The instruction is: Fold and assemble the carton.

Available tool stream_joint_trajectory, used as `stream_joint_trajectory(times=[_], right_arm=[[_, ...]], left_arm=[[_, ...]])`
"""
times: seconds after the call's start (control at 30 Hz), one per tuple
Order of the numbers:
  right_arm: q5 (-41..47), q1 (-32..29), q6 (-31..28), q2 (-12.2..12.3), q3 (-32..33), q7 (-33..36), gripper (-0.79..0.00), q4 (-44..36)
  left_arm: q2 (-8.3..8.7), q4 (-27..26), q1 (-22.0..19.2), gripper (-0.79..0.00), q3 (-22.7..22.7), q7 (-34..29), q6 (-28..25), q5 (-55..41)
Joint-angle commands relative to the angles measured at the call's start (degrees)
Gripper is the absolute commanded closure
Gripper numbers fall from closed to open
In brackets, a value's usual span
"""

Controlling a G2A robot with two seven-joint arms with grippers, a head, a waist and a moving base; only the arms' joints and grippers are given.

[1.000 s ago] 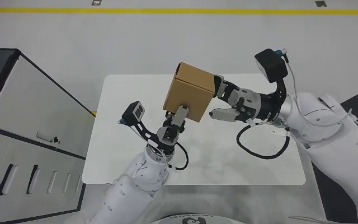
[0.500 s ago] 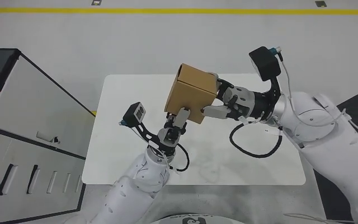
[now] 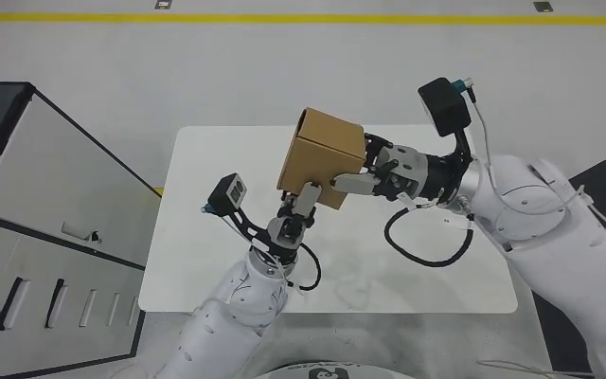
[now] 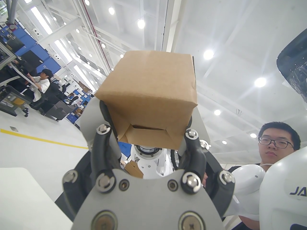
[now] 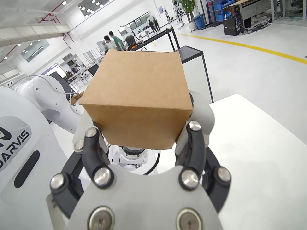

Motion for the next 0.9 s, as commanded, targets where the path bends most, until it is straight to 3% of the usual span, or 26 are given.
stream_joint_trajectory(times=[0.0, 0.1, 0.27, 0.33, 0.4, 0.47, 0.5, 0.87], right_arm=[[0.0, -0.2, 0.1, -0.1, 0.3, 0.1, -0.594, -0.1], [-0.1, -0.7, 0.3, -0.2, 1.0, 0.2, -0.529, -0.3], [-0.2, -1.5, 0.3, -0.5, 1.8, 0.7, -0.289, -0.5], [-0.2, -1.8, 0.2, -0.6, 2.1, 0.9, -0.212, -0.5], [-0.3, -2.0, 0.2, -0.7, 2.4, 1.0, -0.126, -0.6], [-0.3, -2.3, 0.1, -0.8, 2.7, 1.2, 0.0, -0.6], [-0.4, -2.4, 0.1, -0.8, 2.8, 1.3, 0.0, -0.5], [1.1, -3.7, 0.2, -1.4, 4.9, 1.7, 0.0, 0.6]], left_arm=[[-0.07, 0.0, 0.1, 0.0, -0.1, 0.1, 0.2, 0.1], [-0.18, 0.0, 0.2, 0.0, -0.2, 0.0, 0.2, 0.1], [-0.35, 0.1, 0.3, 0.0, -0.2, -0.2, 0.0, 0.4], [-0.43, 0.1, 0.4, -0.265, -0.1, -0.2, 0.1, 0.4], [-0.5, 0.1, 0.4, -0.372, -0.2, -0.3, 0.1, 0.4], [-0.57, 0.1, 0.5, -0.668, -0.2, -0.3, 0.0, 0.4], [-0.6, 0.1, 0.5, -0.763, -0.2, -0.4, 0.0, 0.4], [-0.94, 0.1, 0.6, -0.785, -0.7, -0.2, -1.2, 0.1]])
